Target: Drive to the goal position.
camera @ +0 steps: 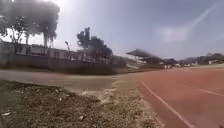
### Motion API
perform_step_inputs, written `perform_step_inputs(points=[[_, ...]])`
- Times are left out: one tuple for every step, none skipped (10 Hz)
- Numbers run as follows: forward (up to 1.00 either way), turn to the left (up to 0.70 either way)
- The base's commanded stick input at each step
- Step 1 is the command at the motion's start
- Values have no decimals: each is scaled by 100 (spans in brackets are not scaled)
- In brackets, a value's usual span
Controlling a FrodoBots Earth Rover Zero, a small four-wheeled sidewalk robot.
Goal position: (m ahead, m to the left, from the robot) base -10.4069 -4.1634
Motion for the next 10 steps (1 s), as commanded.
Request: perform_step_inputs(points=[[70, -35], [70, -35], [70, -35], [70, -35], [70, -35], [70, -35], [70, -35], [70, -35], [70, -35], [70, -35]])
